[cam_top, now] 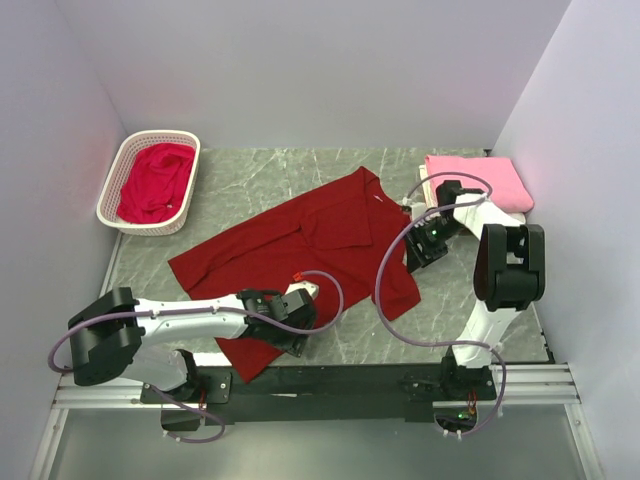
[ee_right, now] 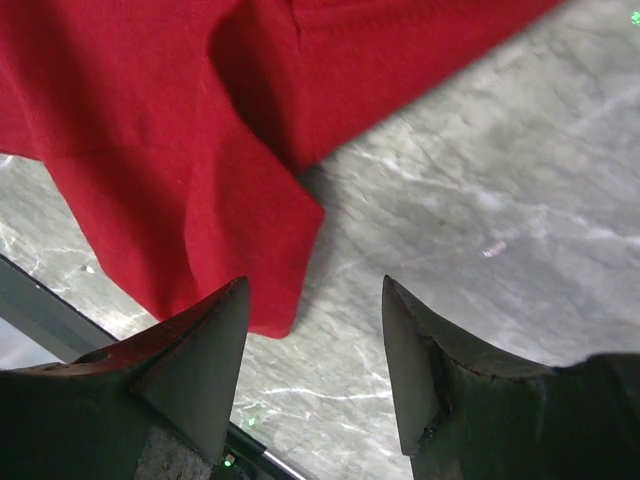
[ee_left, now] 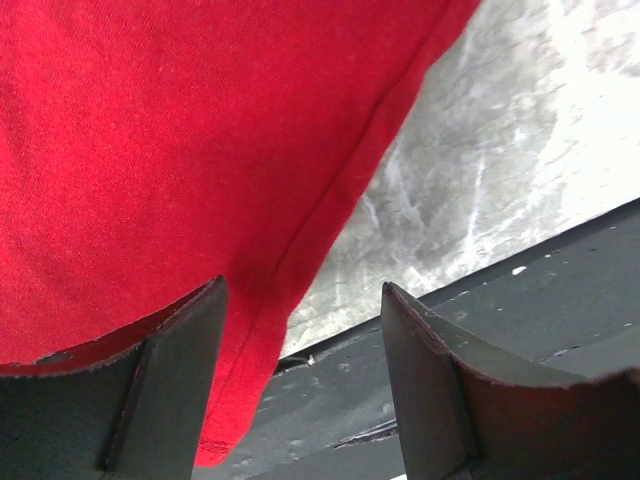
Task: Fold and stack the t-shirts
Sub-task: Fold the tshirt
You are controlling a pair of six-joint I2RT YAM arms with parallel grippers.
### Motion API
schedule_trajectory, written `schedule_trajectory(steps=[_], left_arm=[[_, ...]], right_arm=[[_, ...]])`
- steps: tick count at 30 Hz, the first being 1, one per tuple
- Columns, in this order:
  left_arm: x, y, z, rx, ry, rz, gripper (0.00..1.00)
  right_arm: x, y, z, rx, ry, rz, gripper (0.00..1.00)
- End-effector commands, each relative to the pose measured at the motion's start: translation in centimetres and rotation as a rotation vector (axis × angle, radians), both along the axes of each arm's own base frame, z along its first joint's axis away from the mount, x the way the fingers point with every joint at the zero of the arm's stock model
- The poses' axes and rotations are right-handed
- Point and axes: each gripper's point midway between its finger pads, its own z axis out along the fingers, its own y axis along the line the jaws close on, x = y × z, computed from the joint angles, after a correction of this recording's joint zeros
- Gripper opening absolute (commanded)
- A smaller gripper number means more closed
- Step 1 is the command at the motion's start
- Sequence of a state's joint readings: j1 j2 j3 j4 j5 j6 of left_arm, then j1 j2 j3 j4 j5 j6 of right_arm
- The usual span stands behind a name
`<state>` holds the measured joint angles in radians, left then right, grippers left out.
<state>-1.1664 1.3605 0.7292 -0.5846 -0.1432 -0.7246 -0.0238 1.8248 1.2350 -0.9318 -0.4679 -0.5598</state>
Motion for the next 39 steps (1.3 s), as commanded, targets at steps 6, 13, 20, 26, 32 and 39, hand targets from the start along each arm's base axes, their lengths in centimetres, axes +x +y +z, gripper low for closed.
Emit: schedule_trajectory(steps=[6,13,20,26,32,39], left_arm=[[0.9,-1.7,2.2,-0.065,-0.057,0.014,0.68],[0.9,-1.5,2.2,-0.064,-0.058,0.019,0.68],[1.4,-1.4,3.1,-0.079,-0.09,0.033,0.68],[1.7,-1.1,3.7,-0.086,-0.117,0.049,0.68],[2.0,-1.1,4.5,-0.133,-0.139,0.089,0.68],[2.3,-0.9,5.6,-0.18,-0.162,0.131,0.68]], right_arm=[[-2.1,0.4,-1.4,0.02,0.079,0.024,0.53],[-3.2,1.7,-1.9,0.02,0.14,0.057,0.43],[-2.1,2.5,2.6,0.066,0.054,0.052,0.04],[-0.5,6.1,6.5,0.095,-0.034,0.082,0.0],[0.6,15.5,7.3,0.121,-0.043,0.182,0.02],[0.4,23.1,7.3,0.162,0.006,0.315,0.69]])
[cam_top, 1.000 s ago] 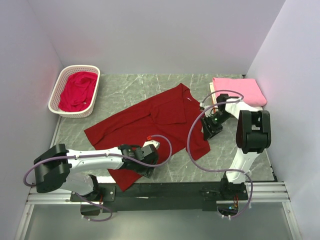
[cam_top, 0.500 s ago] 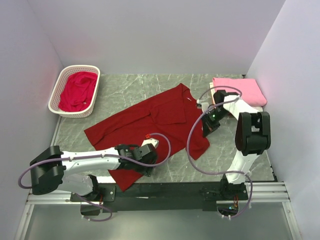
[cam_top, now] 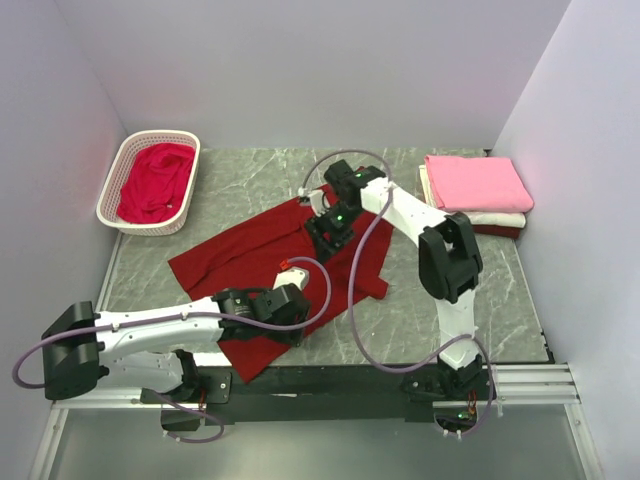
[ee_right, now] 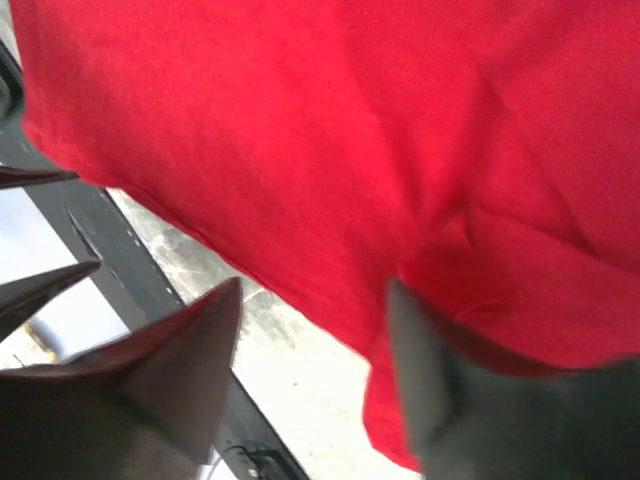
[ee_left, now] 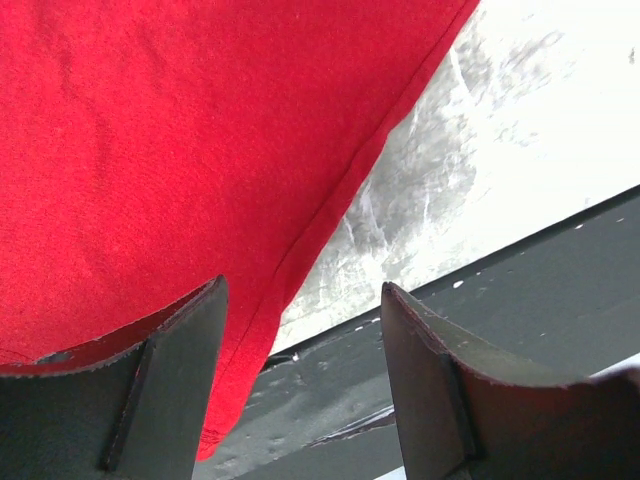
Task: Fold and stack the t-shirts
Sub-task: Fold the tshirt
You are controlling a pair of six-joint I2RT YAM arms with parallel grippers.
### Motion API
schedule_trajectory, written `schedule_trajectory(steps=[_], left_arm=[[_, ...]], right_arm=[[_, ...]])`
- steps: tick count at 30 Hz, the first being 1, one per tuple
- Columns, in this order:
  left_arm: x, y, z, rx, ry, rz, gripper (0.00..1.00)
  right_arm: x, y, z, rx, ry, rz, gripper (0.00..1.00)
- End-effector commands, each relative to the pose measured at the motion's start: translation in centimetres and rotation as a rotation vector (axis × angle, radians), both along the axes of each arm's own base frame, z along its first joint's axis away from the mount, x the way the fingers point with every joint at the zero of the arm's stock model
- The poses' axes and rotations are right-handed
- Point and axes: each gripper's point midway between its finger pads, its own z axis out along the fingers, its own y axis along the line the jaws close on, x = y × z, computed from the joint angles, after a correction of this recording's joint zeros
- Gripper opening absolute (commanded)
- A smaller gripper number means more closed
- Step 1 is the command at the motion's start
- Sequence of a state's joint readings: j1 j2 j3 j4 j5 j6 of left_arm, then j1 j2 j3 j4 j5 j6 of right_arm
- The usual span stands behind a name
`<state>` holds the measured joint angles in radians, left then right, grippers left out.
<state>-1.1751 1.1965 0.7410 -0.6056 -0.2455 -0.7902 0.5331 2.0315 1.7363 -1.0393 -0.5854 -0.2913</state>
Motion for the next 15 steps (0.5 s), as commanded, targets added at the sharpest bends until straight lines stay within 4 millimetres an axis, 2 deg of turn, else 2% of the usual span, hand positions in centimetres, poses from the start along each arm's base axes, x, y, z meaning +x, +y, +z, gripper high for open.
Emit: schedule_trajectory(steps=[1,2,3,4,7,10,11,12,15], left_arm=[[0.6,-0.4,1.5,-0.054,-0.04,0.041,0.68],[0.6,-0.4,1.6,-0.055,-0.041,0.042,0.68],[0.6,-0.3,1.6,-0.057,-0.046,0.044,0.68],[0.7,-0.2,1.6,-0.056,-0.047,0.047,0.68],[1.0,-0.1,1.8,-0.062,-0.068,0.054,0.68],[1.2,0.1,1.8,-0.062,-0.081,0.061,0.69],[1.2,0.1,1.8,-0.064,-0.081,0.061,0.69],[1.2,0.1,1.8,-0.065,-0.082,0.061,0.69],[1.1,0.0,1.7,-0.067,-0.076,0.064,0.69]], right_arm=[[0.3,0.1,1.5,0.003,-0.012,-0.017,0.75],[0.6,-0.5,1.9,0.009,-0.048,-0.005,0.85],[1.1,-1.6,1.7,0.01,-0.063,-0.015,0.86],[1.5,-2.5,2.9,0.025,-0.111,-0.012,0.86],[2.4,-5.6,3.8,0.049,-0.174,-0.017,0.87],[2.2,-7.6,3.2,0.072,-0.181,0.049,0.88],[2.2,-8.0,2.9,0.081,-0.19,0.09,0.88],[1.3,-8.2,2.1,0.078,-0.124,0.126,0.88],[0.5,-7.2,1.8,0.128,-0.079,0.209,0.88]])
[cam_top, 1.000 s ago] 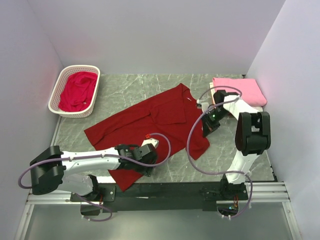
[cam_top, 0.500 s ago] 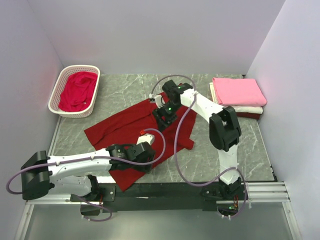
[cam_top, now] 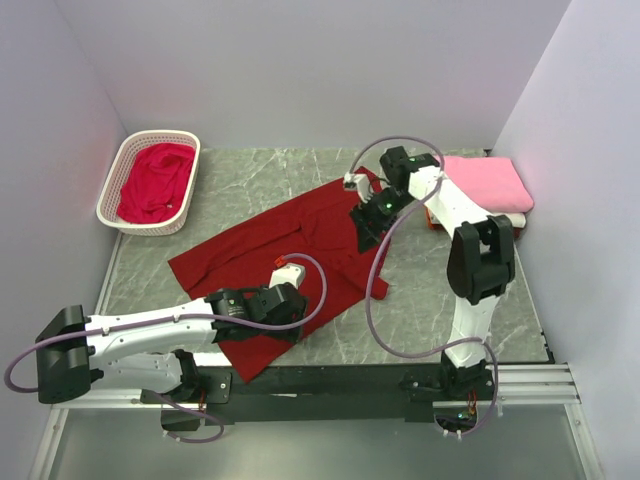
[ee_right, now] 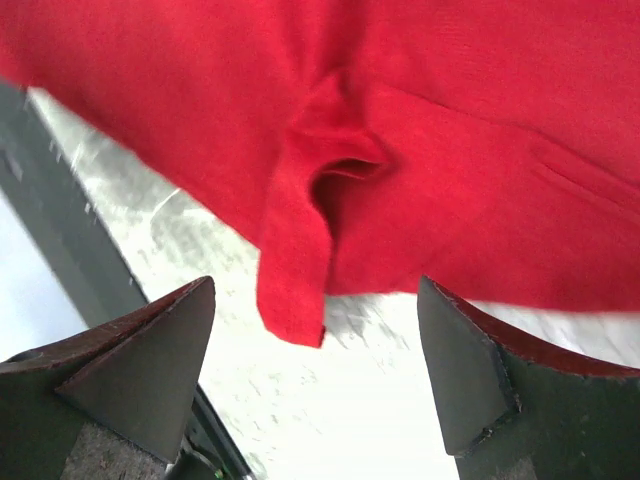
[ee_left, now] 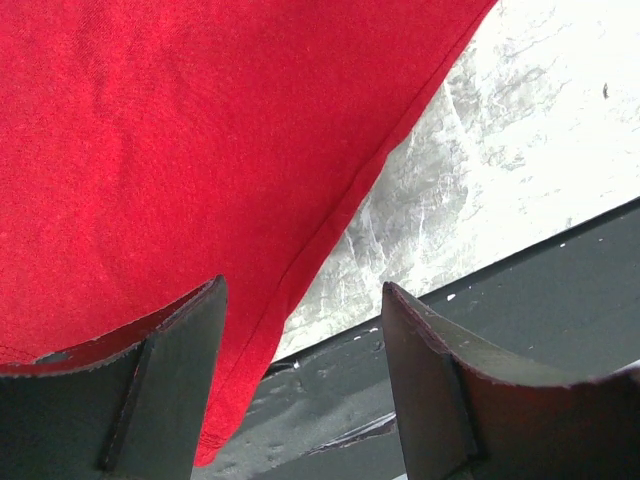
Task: Fold and stack the t-shirts
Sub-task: Fold the tshirt
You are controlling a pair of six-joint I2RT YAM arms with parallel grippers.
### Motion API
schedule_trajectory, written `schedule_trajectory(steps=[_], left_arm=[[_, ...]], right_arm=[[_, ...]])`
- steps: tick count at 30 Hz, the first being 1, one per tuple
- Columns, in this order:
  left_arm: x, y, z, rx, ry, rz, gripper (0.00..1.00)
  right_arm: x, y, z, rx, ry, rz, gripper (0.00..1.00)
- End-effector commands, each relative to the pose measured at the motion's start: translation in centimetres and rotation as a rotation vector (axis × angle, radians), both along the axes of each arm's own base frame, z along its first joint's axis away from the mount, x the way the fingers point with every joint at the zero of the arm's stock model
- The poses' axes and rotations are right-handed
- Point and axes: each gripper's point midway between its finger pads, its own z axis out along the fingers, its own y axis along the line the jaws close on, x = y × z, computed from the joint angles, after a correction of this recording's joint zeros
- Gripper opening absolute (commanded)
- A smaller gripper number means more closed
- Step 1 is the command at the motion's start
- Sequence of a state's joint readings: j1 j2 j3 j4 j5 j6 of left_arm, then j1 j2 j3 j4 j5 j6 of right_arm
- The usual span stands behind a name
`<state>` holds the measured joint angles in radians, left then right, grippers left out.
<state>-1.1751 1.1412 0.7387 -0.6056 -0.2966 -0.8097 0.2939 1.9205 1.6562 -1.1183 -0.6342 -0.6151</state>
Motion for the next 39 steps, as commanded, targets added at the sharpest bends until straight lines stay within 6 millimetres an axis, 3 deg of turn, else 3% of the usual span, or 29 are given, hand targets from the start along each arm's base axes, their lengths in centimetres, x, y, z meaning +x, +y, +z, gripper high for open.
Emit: schedule_trajectory(steps=[1,5,11,15,16,19,22,24,26,27,28,32,35,36,39], left_arm=[[0.3,-0.1,0.3,-0.026,-0.021,0.023,0.69],[0.2,0.0,0.1,-0.027,-0.012,0.031,0.69],[-0.1,0.2,0.3,-0.041,-0.008,0.036,0.69],[0.0,0.4,0.4,-0.031,-0.017,0.03,0.69],[0.1,0.3,0.5,-0.027,-0.022,0.032,0.69],[0.5,0.4,1.2,-0.029,-0.041,0.041,0.68],[0.7,0.7,1.8,-0.035,-0.058,0.054,0.69],[0.8,0.7,2.4,-0.057,-0.069,0.063,0.68],[0.8,1.0,3.0,-0.073,-0.079,0.073,0.68],[0.8,1.2,3.0,-0.076,-0.078,0.077,0.68],[0.8,1.3,3.1,-0.08,-0.081,0.081,0.68],[0.9,1.8,3.7,-0.102,-0.101,0.095,0.69],[1.0,2.0,4.2,-0.114,-0.115,0.1,0.69],[1.1,2.0,4.2,-0.116,-0.122,0.102,0.69],[1.4,2.0,4.5,-0.125,-0.142,0.107,0.69]], right_arm=[[-2.2,2.5,-0.5,0.066,0.047,0.196,0.88],[-0.1,3.7,-2.1,-0.004,0.06,0.099,0.8],[-0.8,3.6,-5.4,-0.087,0.14,0.023,0.61],[-3.1,4.0,-5.2,-0.116,0.153,0.058,0.44],[-3.4,4.1,-5.1,-0.118,0.154,0.062,0.27],[-4.4,6.0,-3.4,-0.101,0.115,0.094,0.0],[-5.6,8.9,-2.4,-0.095,0.087,0.153,0.0],[-6.2,10.2,-2.1,-0.118,0.075,0.176,0.15],[-7.4,11.5,-2.1,-0.146,0.054,0.212,0.61],[-7.4,11.3,-2.0,-0.168,0.035,0.215,0.76],[-7.7,11.4,-2.0,-0.177,0.032,0.224,0.83],[-8.1,9.9,-1.4,-0.177,0.013,0.229,0.89],[-7.7,8.4,0.3,-0.136,-0.018,0.188,0.9],[-6.2,7.4,1.3,-0.104,-0.059,0.136,0.9],[-4.4,5.7,1.3,-0.081,-0.09,0.083,0.91]])
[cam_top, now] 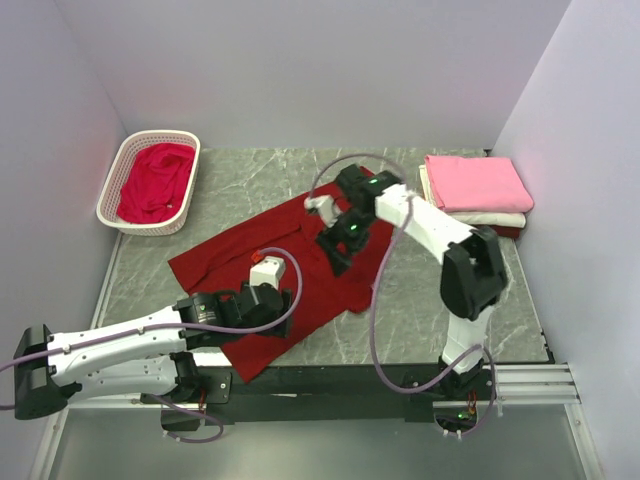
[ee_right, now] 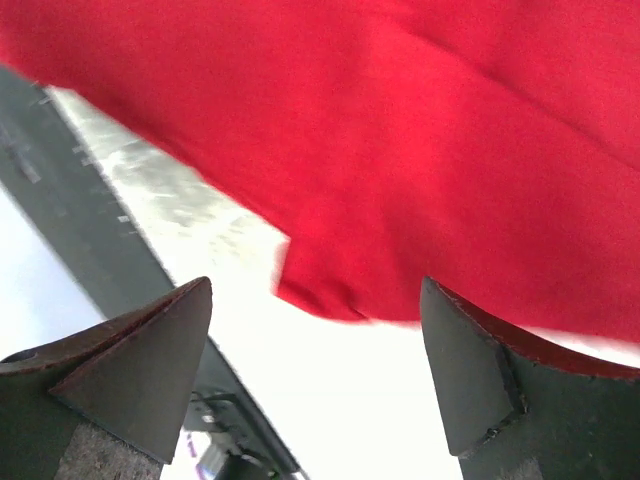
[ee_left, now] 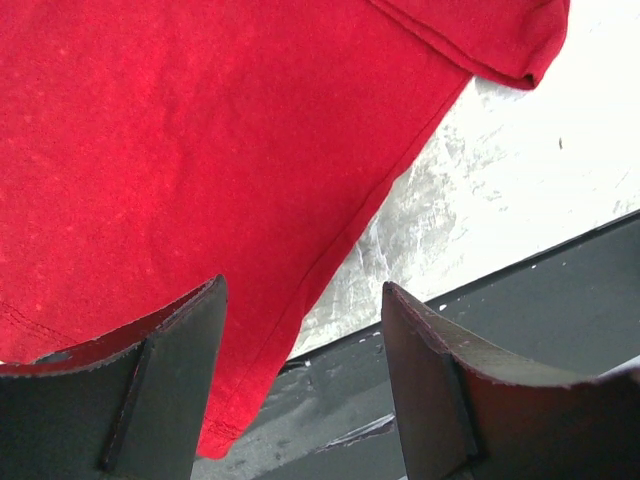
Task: Fold and stack the t-shirts
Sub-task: Fold the tshirt
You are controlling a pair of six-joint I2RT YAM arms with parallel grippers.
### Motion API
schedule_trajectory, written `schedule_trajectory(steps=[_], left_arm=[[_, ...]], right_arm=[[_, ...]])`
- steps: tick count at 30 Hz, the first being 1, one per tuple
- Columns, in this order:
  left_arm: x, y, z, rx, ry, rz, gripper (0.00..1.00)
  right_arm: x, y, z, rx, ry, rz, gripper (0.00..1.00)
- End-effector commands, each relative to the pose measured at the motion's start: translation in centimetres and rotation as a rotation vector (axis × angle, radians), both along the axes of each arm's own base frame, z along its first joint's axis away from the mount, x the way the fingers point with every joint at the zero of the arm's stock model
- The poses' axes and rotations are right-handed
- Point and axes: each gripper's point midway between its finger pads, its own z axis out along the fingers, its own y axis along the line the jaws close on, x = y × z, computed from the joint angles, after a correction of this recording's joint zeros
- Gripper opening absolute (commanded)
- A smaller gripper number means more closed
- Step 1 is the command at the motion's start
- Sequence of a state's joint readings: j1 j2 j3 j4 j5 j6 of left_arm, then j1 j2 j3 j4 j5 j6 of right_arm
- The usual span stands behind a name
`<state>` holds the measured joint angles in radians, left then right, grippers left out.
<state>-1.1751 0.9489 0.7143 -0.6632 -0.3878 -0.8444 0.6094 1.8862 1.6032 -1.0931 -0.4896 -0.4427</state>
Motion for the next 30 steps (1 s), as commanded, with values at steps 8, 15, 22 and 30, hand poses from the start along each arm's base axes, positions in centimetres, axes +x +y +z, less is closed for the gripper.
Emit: schedule_trajectory(steps=[8,15,22,30], left_arm=[[1.7,1.1,1.8,-0.094,-0.064,0.191,0.66],[0.7,1.6,1.2,-0.188,-0.028,0.213,0.63],[0.2,2.3,1.5,-0.188,-0.027,0.191,0.64],[0.3,2.3,2.1,-0.202,-0.045,0.181,0.64]], right_arm=[[3.0,3.0,-0.1,0.046,-0.215,0.149,0.91],[3.7,6.8,-2.8,-0.026,-0.244,0.179,0.82],[2.5,6.7,-3.0,0.139,-0.29,0.623,0.81],[3.8,5.5,-0.2,0.265,-0.552,0.982,0.98]])
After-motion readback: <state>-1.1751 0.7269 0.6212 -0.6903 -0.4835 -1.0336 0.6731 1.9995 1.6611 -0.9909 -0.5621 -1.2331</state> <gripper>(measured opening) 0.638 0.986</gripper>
